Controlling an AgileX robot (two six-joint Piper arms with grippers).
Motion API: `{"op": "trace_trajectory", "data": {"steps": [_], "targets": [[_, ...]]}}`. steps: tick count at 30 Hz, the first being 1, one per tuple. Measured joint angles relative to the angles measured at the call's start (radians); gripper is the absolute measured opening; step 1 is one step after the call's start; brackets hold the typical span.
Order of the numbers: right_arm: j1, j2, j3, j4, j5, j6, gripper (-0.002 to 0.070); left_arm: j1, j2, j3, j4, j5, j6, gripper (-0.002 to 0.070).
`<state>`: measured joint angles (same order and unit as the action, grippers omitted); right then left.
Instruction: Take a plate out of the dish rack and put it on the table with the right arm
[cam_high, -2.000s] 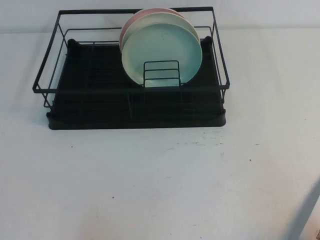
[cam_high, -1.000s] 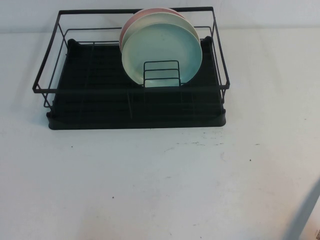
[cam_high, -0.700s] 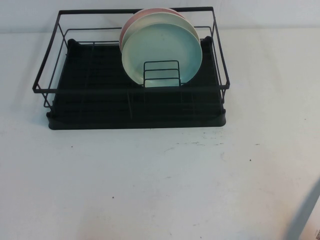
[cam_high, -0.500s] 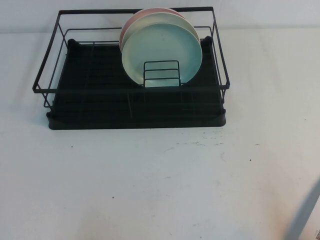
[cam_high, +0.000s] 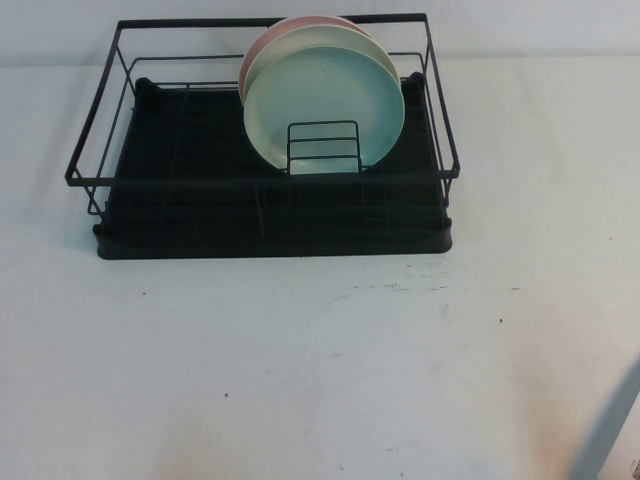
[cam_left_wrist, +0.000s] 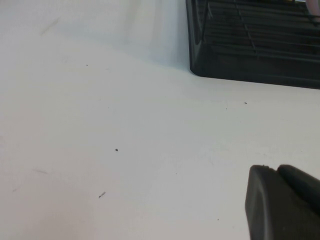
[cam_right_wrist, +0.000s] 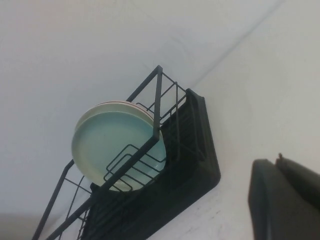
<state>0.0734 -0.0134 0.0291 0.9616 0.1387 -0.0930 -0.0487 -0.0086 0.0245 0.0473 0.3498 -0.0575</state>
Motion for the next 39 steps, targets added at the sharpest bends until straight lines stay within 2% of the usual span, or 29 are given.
{"op": "trace_trajectory", "data": {"steps": [7, 19, 33, 39], "targets": [[0.000, 0.104, -0.118, 0.012, 0.052, -0.011, -0.0018, 0.000, 0.000, 0.000, 0.000, 0.000, 0.000, -0.0004], [0.000, 0.741, -0.559, -0.023, 0.420, -0.330, -0.0018, 0.000, 0.000, 0.000, 0.000, 0.000, 0.000, -0.0004], [0.002, 1.360, -1.142, -0.111, 0.600, -0.497, -0.0018, 0.000, 0.000, 0.000, 0.000, 0.000, 0.000, -0.0004], [0.053, 1.560, -1.407, -0.160, 0.637, -0.595, -0.0018, 0.000, 0.000, 0.000, 0.000, 0.000, 0.000, -0.0004]]}}
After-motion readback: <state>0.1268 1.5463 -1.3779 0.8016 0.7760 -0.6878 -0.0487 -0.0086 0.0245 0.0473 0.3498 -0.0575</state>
